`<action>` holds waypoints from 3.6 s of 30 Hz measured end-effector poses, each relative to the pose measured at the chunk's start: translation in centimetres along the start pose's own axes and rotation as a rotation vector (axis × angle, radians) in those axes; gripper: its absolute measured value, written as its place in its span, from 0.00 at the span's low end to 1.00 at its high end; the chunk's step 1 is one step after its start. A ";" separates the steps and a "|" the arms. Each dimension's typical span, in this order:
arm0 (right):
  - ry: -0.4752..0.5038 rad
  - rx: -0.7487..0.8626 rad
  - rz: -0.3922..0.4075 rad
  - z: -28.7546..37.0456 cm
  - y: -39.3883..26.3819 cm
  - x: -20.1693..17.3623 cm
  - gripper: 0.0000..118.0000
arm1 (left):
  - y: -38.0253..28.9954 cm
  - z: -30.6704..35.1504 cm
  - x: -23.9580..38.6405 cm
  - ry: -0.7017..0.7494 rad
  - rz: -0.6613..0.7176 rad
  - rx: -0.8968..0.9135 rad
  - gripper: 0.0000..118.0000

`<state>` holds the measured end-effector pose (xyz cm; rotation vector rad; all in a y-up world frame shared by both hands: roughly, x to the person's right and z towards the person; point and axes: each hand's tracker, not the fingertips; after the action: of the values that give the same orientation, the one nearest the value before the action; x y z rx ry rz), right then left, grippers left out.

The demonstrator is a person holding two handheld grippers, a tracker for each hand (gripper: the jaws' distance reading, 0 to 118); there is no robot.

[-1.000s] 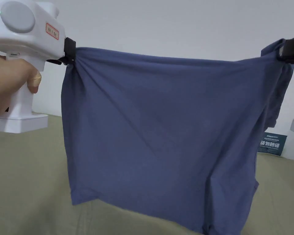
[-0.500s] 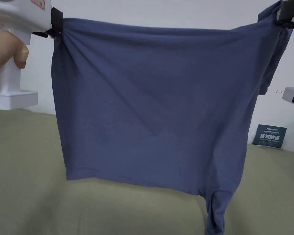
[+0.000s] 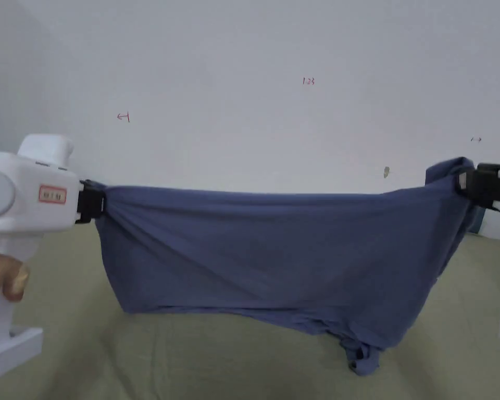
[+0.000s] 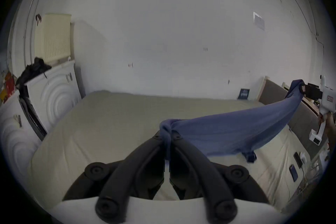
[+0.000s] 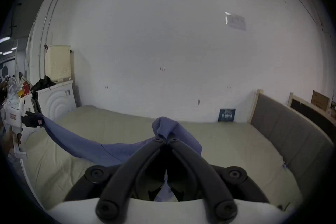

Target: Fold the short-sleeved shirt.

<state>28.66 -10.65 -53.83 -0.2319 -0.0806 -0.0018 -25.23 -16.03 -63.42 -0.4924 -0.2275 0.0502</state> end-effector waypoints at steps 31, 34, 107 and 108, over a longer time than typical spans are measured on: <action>-0.067 -0.407 -0.298 19.6 -30.7 -0.1 0.00 | -28.5 12.2 -0.7 -0.072 0.037 -0.316 0.03; -0.070 -0.431 -0.309 19.7 -30.8 0.2 0.00 | -28.7 12.9 -0.6 -0.074 0.027 -0.320 0.03; -0.045 -0.387 -0.214 19.5 -27.9 -1.1 0.01 | -25.4 14.7 2.0 -0.008 0.134 -0.255 0.04; -0.054 -0.357 -0.191 19.3 -27.1 -0.9 0.01 | -24.8 14.1 1.4 -0.021 0.137 -0.243 0.04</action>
<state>25.92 -32.58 -28.97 -0.5807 -0.1561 -0.2018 -27.23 -31.16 -39.26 -0.7491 -0.2214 0.1631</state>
